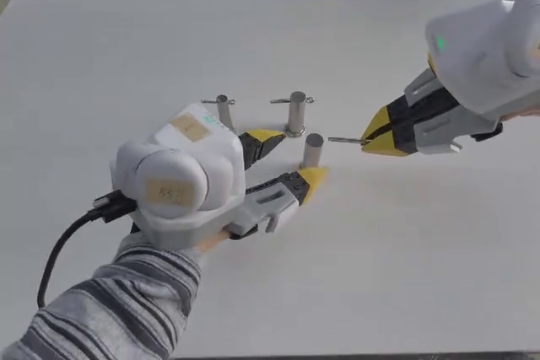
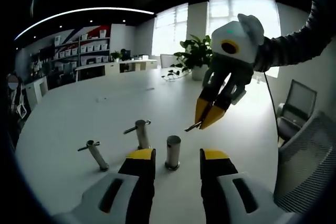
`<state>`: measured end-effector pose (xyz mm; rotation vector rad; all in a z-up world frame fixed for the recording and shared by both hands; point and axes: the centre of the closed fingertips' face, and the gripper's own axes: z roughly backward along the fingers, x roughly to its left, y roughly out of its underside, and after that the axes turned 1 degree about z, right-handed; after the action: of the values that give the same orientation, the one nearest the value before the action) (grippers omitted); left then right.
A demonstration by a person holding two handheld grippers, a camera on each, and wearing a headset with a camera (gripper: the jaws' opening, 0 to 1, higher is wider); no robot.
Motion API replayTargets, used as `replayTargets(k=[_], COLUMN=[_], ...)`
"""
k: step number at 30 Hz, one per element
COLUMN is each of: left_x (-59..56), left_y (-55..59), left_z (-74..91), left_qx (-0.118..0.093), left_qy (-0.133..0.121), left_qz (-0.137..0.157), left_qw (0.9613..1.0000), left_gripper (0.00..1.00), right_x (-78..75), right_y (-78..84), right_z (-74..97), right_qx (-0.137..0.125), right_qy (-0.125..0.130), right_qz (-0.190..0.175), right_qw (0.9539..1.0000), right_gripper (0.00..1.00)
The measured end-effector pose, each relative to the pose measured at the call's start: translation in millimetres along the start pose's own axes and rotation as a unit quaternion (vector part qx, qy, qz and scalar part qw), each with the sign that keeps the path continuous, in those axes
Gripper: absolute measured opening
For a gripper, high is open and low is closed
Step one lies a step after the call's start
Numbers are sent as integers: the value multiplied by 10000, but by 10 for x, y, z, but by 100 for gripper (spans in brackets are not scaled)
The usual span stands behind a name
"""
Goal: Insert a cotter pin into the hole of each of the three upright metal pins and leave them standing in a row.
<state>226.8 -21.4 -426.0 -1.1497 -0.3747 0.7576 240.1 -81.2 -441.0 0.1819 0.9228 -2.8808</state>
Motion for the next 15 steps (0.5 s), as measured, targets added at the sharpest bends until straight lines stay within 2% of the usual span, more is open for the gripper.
replayTargets(k=[3, 9, 15], left_x=[33, 69, 92], left_y=[78, 140, 210], left_z=[-43, -160, -257], left_qx=[130, 221, 343], left_qy=[-56, -122, -152], left_qz=[54, 117, 109], left_qw=[9999, 9996, 9992], left_gripper=[29, 27, 25], right_x=[-33, -82, -85], right_y=[60, 154, 151], right_z=[-32, -101, -137], right_qx=[62, 146, 113], right_qy=[17, -8, -41], right_qz=[26, 109, 128], right_qw=[10000, 9998, 9998], right_gripper=[0, 0, 0])
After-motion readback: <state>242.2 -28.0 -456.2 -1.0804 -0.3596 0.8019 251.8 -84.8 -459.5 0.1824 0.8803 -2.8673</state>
